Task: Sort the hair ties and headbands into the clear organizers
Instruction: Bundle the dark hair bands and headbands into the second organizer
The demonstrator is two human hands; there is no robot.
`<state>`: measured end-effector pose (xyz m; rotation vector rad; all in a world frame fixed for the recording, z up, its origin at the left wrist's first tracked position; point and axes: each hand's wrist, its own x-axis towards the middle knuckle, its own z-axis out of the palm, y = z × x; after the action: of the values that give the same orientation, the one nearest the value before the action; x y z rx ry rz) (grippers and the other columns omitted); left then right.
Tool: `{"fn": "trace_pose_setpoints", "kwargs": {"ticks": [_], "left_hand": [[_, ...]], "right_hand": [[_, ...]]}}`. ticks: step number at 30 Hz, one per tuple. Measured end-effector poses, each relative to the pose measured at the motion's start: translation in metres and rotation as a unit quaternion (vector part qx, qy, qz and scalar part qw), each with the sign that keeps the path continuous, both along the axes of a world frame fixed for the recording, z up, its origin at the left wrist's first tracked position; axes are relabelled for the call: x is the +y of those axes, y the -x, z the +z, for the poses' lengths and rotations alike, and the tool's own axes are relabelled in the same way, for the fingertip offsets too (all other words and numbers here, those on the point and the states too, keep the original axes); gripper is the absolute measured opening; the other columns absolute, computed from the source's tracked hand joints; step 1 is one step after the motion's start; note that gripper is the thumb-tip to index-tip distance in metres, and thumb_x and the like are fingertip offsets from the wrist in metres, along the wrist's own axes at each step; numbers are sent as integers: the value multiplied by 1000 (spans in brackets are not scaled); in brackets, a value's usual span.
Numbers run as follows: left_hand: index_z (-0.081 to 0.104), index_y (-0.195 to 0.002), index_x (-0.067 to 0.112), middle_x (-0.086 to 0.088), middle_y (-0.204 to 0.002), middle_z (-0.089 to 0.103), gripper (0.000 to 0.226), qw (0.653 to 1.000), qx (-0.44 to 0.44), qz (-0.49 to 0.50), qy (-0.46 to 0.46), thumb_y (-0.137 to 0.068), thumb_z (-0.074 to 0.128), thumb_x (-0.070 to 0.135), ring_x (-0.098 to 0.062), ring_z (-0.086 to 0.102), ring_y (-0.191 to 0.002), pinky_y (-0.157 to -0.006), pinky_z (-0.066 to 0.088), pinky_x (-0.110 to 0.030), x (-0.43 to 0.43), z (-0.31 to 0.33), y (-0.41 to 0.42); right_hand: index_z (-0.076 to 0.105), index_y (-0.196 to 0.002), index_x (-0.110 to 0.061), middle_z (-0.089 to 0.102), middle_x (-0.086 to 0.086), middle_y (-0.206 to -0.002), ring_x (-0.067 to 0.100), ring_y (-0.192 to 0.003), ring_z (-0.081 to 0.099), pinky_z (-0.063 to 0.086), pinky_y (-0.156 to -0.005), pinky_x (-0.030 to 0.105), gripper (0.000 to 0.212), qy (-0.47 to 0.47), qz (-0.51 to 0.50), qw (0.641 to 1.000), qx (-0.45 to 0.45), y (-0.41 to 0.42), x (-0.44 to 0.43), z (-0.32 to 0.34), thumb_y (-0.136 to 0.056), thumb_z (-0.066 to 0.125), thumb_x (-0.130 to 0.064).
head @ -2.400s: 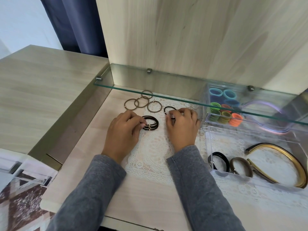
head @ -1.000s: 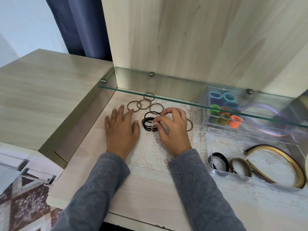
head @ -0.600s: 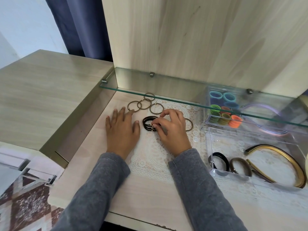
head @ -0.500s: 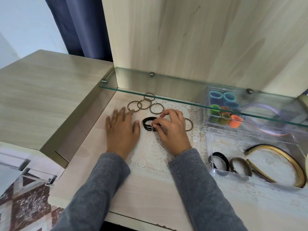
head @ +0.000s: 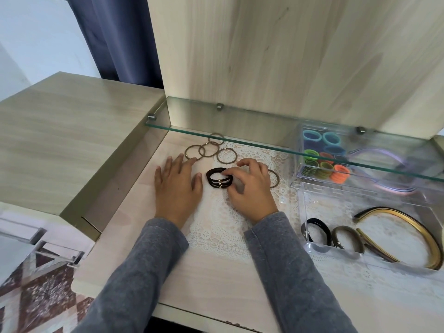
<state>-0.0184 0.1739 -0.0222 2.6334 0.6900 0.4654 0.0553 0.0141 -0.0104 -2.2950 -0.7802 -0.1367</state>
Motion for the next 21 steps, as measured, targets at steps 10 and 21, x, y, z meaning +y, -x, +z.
{"fn": "trace_pose_setpoints", "kwargs": {"ticks": [10,21], "left_hand": [[44,-145,28,0,-160,32,45,999,-16,-20,30,-99,48,31,-23,14,-152,-123,5,-47,1,1,-2],[50,-139,26,0,-153,41,42,999,-34,-17,39,-96,53,27,-27,20,-150,-121,10,-49,3,-3,-3]], "right_hand": [[67,-105,-36,38,-4,-125,18,-119,25,17,-101,33,26,67,11,998,-3,4,-8,9,-81,60,-26],[72,-95,-18,49,-1,-105,18,-106,33,24,-91,30,11,68,14,992,-102,13,-11,1,-84,71,-21]]}}
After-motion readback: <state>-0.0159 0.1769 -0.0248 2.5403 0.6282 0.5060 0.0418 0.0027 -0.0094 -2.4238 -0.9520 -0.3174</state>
